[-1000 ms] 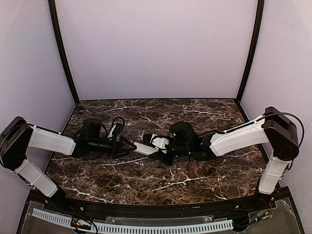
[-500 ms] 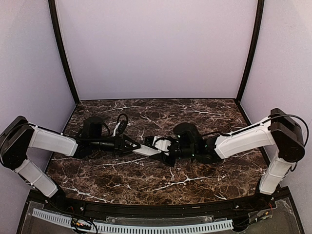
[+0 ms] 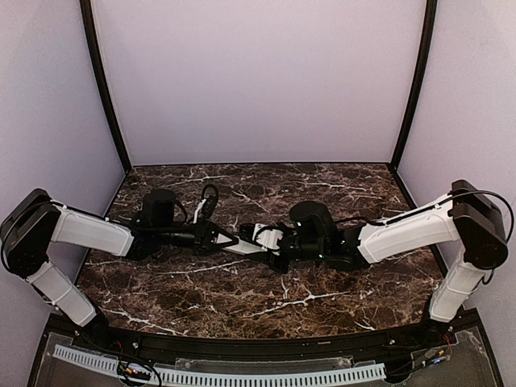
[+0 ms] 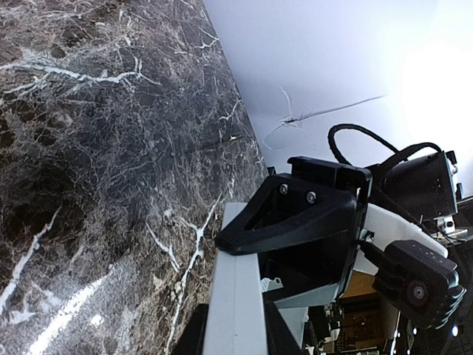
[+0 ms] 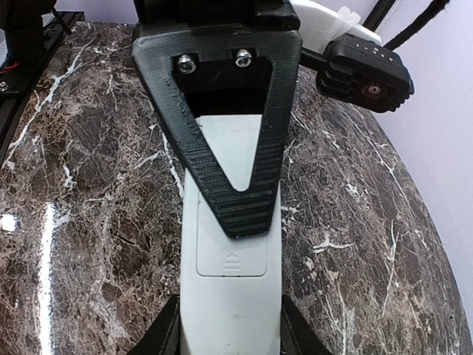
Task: Load the batteries into the remote control
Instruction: Pass from the right arm to the left, then pass from the left arm to the right
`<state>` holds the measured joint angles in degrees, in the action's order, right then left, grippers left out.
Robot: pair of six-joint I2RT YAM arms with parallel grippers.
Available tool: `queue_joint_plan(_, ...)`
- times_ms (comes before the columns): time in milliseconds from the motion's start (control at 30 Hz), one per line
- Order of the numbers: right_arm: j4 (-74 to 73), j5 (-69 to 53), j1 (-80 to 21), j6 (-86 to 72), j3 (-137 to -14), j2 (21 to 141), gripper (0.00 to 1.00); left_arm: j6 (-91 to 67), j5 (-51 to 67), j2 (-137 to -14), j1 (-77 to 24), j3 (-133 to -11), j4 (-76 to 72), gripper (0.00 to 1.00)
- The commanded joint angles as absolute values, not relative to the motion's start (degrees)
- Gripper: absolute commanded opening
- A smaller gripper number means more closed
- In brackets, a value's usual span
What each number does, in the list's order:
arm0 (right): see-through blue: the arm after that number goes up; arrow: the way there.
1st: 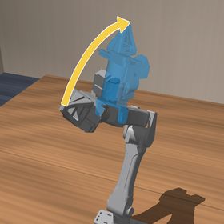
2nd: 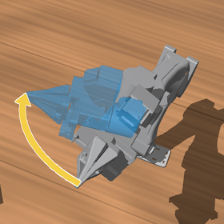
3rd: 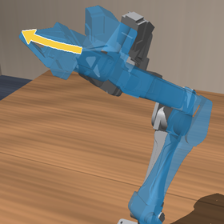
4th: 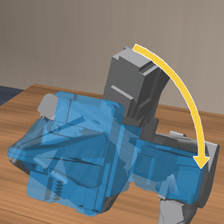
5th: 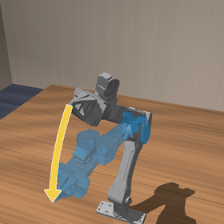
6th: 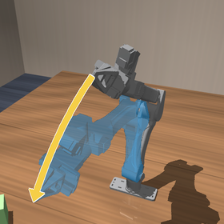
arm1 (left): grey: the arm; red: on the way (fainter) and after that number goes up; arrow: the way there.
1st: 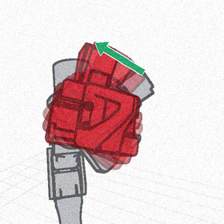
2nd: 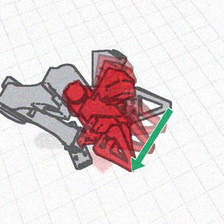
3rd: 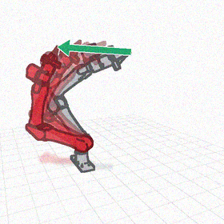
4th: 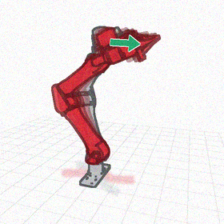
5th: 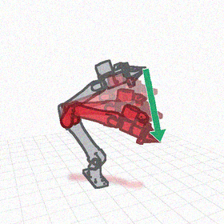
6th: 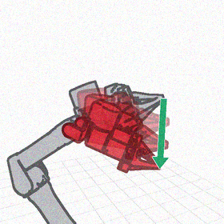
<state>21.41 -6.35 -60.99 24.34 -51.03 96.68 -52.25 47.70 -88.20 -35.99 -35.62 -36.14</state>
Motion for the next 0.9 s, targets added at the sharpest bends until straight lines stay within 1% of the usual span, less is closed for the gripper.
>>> queue_joint_plan(0, 22.7, -4.5, -61.6, 25.3, -51.0, 95.1, 0.4, -51.0, 49.9, -86.6, -36.8, -37.8, -36.0, 0.11)
queue_joint_plan(67, 20.6, -3.8, -61.6, 25.8, -51.9, 95.8, 0.45, -49.5, 49.7, -85.9, -36.8, -38.2, -33.7, 0.08)
queue_joint_plan(100, 19.3, -3.6, -61.6, 26.1, -52.7, 96.5, 0.46, -49.0, 49.6, -85.6, -36.8, -38.4, -32.9, 0.07)
queue_joint_plan(200, 15.9, -2.4, -61.7, 26.2, -55.0, 98.5, 0.46, -47.4, 49.3, -84.7, -36.8, -38.8, -30.9, 0.06)
queue_joint_plan(333, 15.7, -1.4, -61.6, 25.6, -55.6, 99.2, 0.44, -45.8, 48.6, -84.1, -36.9, -39.2, -28.7, 0.06)
queue_joint_plan(400, 15.2, -1.2, -61.6, 25.5, -56.1, 99.4, 0.4, -44.0, 47.5, -83.6, -37.0, -39.5, -26.4, 0.07)
queue_joint_plan(500, 14.9, -0.9, -61.7, 25.2, -57.1, 100.3, 0.32, -43.2, 46.7, -83.5, -37.3, -39.8, -25.5, 0.09)
queue_joint_plan(600, 14.2, -0.2, -61.7, 24.9, -58.4, 101.1, 0.21, -43.3, 46.2, -83.6, -37.7, -39.7, -25.8, 0.1)
queue_joint_plan(700, 14.6, -0.2, -61.8, 24.9, -58.3, 100.9, 0.17, -42.6, 45.8, -83.5, -37.9, -40.1, -24.9, 0.1)
queue_joint_plan(767, 15.1, -0.3, -61.9, 24.9, -57.9, 100.7, 0.12, -42.5, 45.9, -83.6, -37.9, -40.1, -24.7, 0.1)
queue_joint_plan(833, 15.8, -0.4, -61.8, 24.9, -57.3, 100.3, 0.09, -42.5, 45.9, -83.8, -37.9, -40.2, -24.8, 0.15)
queue_joint_plan(867, 15.9, -0.4, -61.8, 24.8, -57.0, 100.2, 0.06, -42.5, 45.8, -83.6, -37.9, -40.1, -24.7, 0.26)
